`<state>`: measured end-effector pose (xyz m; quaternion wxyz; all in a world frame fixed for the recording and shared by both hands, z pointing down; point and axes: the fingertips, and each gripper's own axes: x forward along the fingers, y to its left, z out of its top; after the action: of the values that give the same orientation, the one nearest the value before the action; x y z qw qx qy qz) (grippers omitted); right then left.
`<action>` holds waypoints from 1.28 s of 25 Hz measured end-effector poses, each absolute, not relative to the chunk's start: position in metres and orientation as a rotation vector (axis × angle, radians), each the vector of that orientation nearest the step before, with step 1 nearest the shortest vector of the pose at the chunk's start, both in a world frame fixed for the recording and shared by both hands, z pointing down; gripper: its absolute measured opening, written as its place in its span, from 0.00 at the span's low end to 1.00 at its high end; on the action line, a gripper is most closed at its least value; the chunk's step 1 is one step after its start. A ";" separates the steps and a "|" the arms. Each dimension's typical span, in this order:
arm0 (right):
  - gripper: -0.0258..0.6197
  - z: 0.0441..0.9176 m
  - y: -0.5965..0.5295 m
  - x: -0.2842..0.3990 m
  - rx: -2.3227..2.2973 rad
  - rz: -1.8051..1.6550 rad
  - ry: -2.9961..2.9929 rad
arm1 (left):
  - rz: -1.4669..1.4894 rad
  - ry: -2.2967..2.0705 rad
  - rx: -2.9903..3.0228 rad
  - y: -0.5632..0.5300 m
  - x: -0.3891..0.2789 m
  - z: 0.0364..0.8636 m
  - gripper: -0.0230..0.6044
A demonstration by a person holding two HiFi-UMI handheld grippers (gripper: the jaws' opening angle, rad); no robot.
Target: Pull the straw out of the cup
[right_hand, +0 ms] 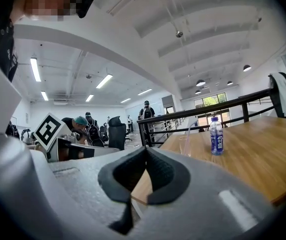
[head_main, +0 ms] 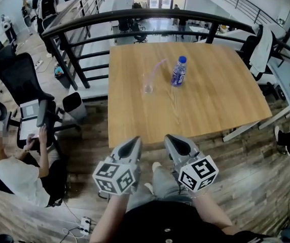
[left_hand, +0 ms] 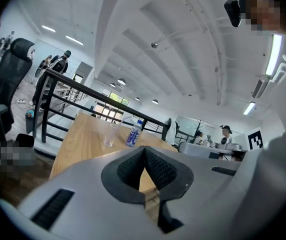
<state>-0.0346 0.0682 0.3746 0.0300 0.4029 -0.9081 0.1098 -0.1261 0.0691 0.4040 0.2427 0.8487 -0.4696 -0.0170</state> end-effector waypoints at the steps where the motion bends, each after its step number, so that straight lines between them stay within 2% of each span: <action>1: 0.04 0.377 0.064 -0.037 1.232 0.352 -2.802 | -0.042 -1.286 2.310 0.065 -0.128 0.406 0.06; 10: 0.04 0.391 0.001 -0.051 1.166 0.411 -2.832 | -0.022 -1.300 2.270 0.007 -0.139 0.422 0.06; 21: 0.04 0.384 -0.129 -0.029 1.146 0.422 -2.851 | -0.002 -1.345 2.277 -0.117 -0.120 0.411 0.06; 32: 0.04 0.396 -0.211 -0.017 1.033 0.408 -2.857 | -0.030 -1.388 2.229 -0.201 -0.098 0.422 0.06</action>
<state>-0.0169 -0.2105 0.3956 0.0381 0.3367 -0.9314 0.1330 -0.0980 -0.2012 0.4219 0.2549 0.8209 -0.5110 -0.0112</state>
